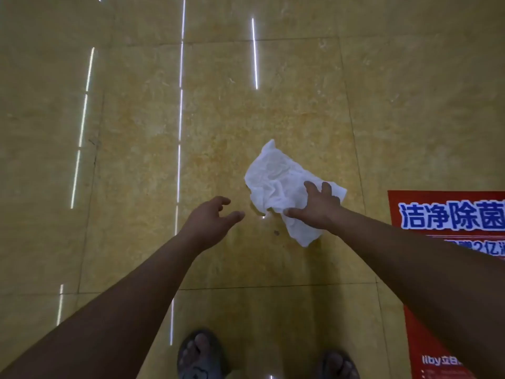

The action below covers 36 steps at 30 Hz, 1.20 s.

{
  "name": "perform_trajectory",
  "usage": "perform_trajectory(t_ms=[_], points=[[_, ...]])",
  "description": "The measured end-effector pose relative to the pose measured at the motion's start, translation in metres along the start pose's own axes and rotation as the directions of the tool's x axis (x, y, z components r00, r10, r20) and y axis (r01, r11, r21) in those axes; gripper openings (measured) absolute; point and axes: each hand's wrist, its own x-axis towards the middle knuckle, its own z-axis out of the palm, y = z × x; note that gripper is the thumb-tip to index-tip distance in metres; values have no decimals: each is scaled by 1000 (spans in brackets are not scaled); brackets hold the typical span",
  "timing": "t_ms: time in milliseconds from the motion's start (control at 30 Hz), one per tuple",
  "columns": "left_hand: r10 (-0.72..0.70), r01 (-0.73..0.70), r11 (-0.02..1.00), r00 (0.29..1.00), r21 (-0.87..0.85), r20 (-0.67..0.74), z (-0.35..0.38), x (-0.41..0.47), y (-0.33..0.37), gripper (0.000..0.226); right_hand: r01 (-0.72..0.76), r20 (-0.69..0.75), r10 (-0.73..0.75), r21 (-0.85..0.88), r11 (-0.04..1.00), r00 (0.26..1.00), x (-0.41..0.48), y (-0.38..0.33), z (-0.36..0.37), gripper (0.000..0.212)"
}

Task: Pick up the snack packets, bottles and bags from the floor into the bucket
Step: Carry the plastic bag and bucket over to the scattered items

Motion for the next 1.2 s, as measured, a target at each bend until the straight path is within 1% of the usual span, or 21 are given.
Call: perform_trajectory(t_ms=[33,100,200,300,400,467,533,567,633,667,700,867,900,967,1033,1100,1167,1200], points=[[1,-1,1000,1000,-7,-1,2,6,-3,62,-6,-11,5,-29,1000,1000,7,-3,6,108],[6,-6,1000,1000,6,-5,6,20,-9,62,-30,-31,29,-34,999,999,24,-4,18,114],[27,-27,999,1000,27,-4,12,38,-15,62,-14,-60,12,-25,1000,998,52,-1,39,118],[47,-46,998,999,40,-17,14,56,-22,63,17,-100,-21,-40,999,995,73,2,53,113],[61,-59,997,998,54,-29,15,68,-30,63,18,-104,-25,-67,998,994,84,2,64,105],[62,-60,997,997,57,-37,15,72,-34,63,-1,-117,-14,-119,993,993,87,0,70,94],[60,-57,996,997,64,-42,12,73,-37,63,-17,-170,-9,-154,988,985,87,-1,73,73],[61,-58,996,997,67,-40,9,72,-37,63,-1,-206,-30,-149,989,978,85,-1,73,58],[59,-57,996,998,71,-34,2,68,-36,62,103,-280,-134,-125,987,950,81,0,70,30],[58,-56,996,998,70,-29,-2,65,-34,61,147,-305,-175,-112,983,936,76,0,66,19],[57,-55,996,998,69,-26,-7,61,-32,61,161,-323,-182,-90,983,929,70,-1,62,13],[55,-54,996,999,66,-3,-37,30,-7,60,144,-320,-95,131,981,943,24,-15,19,15],[55,-55,996,998,65,-2,-45,22,0,60,153,-328,-100,141,978,939,15,-19,8,15],[64,-64,996,998,58,-10,-62,7,17,60,160,-336,-116,107,981,935,-5,-30,-17,15],[83,-81,995,996,58,-24,-82,-10,37,59,153,-327,-105,126,980,939,-25,-43,-44,14],[96,-94,994,995,56,-35,-105,-27,57,59,138,-317,-64,217,966,946,-49,-59,-73,12],[106,-104,994,993,38,-46,-132,-47,79,59,120,-310,-12,332,935,951,-77,-79,-107,17],[113,-112,993,992,28,-53,-146,-57,90,58,126,-310,-12,352,928,951,-91,-88,-123,19]])
